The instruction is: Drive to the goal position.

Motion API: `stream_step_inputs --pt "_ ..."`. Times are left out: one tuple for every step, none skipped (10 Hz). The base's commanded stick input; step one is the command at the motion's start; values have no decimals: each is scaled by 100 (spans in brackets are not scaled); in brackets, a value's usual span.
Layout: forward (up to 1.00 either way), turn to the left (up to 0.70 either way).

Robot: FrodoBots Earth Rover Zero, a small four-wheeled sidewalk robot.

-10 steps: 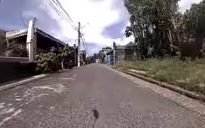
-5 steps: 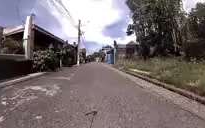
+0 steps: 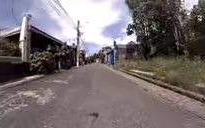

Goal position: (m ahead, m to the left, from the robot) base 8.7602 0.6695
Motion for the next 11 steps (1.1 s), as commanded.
stream_step_inputs --pt "70 0" --pt "70 0" --pt "70 0" --pt "70 0" --pt "70 0" --pt "70 0" --pt "70 0" --pt "70 0" --pt "70 0" --pt "70 0" --pt "70 0"
